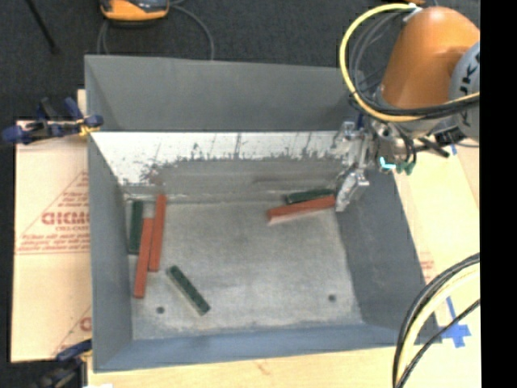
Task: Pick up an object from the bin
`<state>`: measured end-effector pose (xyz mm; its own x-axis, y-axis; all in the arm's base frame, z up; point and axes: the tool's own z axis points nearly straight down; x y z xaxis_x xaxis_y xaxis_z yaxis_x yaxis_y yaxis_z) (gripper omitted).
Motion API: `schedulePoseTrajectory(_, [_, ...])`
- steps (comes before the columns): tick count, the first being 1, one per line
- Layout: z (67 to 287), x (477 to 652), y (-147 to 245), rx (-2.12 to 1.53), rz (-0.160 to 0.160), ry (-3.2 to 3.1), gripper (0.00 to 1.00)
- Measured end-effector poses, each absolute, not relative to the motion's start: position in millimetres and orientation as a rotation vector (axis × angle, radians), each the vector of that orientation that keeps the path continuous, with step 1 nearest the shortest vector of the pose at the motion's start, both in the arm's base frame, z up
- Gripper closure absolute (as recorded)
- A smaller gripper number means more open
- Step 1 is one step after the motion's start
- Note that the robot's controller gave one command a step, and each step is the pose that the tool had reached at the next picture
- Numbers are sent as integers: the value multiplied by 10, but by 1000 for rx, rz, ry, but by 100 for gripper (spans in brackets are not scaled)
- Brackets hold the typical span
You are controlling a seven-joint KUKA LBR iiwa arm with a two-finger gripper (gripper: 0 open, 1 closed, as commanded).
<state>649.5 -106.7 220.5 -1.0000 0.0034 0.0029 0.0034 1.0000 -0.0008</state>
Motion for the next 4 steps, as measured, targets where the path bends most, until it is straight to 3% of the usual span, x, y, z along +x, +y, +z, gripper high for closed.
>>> schedulePoseTrajectory(1, [2255,6511,-1064,-3,3,-3147,0])
schedulePoseTrajectory(3, [1238,6412,-985,3,1,-3146,0])
schedulePoseTrajectory(4, [868,6574,-973,113,10,-3188,100])
